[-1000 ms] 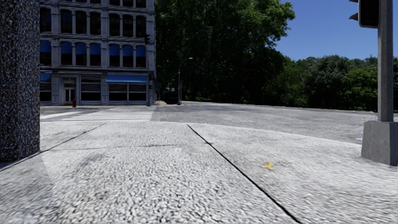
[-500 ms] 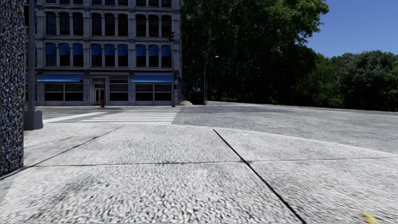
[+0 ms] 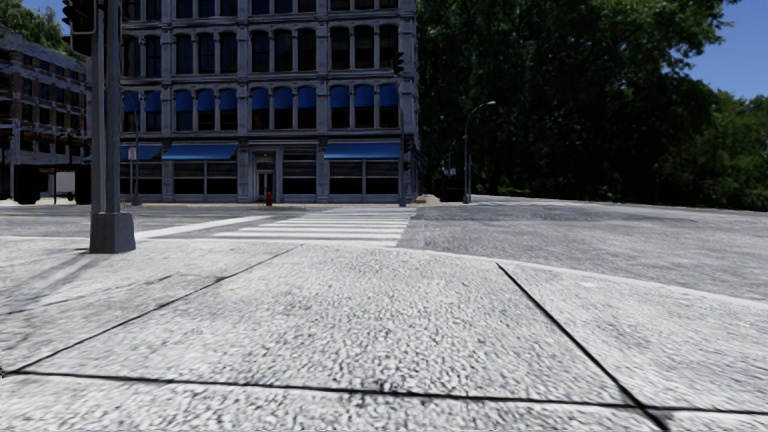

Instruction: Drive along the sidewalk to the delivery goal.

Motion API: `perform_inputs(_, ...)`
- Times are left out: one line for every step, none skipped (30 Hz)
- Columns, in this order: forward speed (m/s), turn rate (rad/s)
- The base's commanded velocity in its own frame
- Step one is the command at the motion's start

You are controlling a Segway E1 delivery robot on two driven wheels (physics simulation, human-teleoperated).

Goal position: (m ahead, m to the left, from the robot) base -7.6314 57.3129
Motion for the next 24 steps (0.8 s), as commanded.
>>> perform_inputs(2.00, 0.63)
perform_inputs(2.00, 0.63)
perform_inputs(2.00, 0.63)
perform_inputs(2.00, 0.63)
perform_inputs(2.00, 0.63)
perform_inputs(2.00, 0.63)
perform_inputs(2.00, 0.63)
perform_inputs(2.00, 0.64)
perform_inputs(2.00, 0.64)
perform_inputs(2.00, 0.64)
perform_inputs(2.00, 0.64)
perform_inputs(2.00, 0.64)
perform_inputs(2.00, 0.64)
perform_inputs(2.00, 0.64)
perform_inputs(2.00, 0.64)
perform_inputs(2.00, 0.64)
perform_inputs(2.00, 0.64)
perform_inputs(2.00, 0.64)
perform_inputs(2.00, 0.64)
perform_inputs(2.00, 0.64)
perform_inputs(2.00, 0.64)
perform_inputs(2.00, 0.64)
perform_inputs(2.00, 0.64)
perform_inputs(2.00, 0.65)
